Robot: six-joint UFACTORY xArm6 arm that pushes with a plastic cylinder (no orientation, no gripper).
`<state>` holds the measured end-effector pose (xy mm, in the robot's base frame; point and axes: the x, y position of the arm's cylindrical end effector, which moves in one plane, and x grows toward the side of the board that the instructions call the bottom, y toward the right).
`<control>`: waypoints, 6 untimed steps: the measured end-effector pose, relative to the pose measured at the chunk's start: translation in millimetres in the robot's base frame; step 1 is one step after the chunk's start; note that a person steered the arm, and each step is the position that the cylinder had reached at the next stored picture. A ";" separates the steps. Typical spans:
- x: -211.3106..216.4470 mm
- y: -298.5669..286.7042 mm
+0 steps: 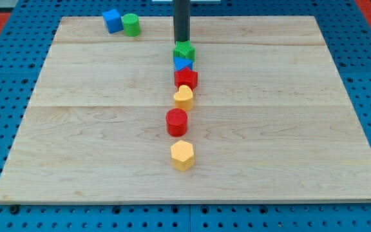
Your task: Slide the blue cube along with the green circle slightly right
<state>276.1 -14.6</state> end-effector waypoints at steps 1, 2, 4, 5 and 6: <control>-1.6 -56.9; -4.3 -142.7; -83.9 -229.1; -84.4 -174.9; -80.4 -74.7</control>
